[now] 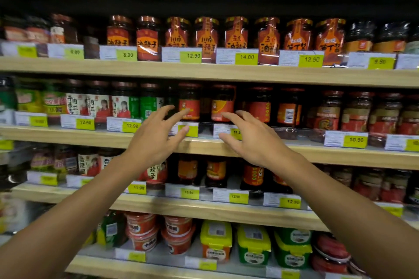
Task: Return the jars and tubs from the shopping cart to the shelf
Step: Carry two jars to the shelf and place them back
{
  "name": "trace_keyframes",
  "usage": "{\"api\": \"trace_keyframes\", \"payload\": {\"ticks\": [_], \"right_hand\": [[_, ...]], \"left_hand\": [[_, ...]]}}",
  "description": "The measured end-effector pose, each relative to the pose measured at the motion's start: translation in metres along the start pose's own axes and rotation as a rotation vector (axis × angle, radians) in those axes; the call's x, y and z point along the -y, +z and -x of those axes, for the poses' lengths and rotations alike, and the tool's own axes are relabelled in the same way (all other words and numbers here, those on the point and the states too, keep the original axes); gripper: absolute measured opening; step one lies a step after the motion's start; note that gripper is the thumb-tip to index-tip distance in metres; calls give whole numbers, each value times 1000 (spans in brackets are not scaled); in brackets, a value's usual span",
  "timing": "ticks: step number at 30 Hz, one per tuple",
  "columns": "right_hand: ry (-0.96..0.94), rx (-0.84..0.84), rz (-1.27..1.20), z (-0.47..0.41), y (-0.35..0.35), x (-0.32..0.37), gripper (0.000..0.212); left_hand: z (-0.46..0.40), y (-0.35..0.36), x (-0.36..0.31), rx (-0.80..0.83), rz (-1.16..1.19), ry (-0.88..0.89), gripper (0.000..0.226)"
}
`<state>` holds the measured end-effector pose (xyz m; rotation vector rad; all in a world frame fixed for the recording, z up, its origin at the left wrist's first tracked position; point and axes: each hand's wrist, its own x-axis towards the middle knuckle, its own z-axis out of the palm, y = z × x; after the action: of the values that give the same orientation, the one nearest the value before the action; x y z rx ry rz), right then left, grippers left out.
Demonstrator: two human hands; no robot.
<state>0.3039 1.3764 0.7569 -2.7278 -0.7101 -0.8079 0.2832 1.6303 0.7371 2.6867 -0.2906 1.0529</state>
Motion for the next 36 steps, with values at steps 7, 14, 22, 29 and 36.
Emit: {"api": "trace_keyframes", "payload": {"ticks": [7,14,22,29,36], "right_hand": [[75,20,132,-7,7,18,67],[89,12,178,-15,10,19,69],[-72,-321,-88,30,3,8,55],[-119,-384,-274,112,62,-15,34],[121,-80,-377,104,112,-11,51]], "left_hand": [[-14,7,8,93,-131,53,70],[-26,16,13,65,-160,105,84],[20,12,9,-305,155,245,48],[101,66,0,-237,320,285,35],[104,111,14,-35,443,-156,49]]}}
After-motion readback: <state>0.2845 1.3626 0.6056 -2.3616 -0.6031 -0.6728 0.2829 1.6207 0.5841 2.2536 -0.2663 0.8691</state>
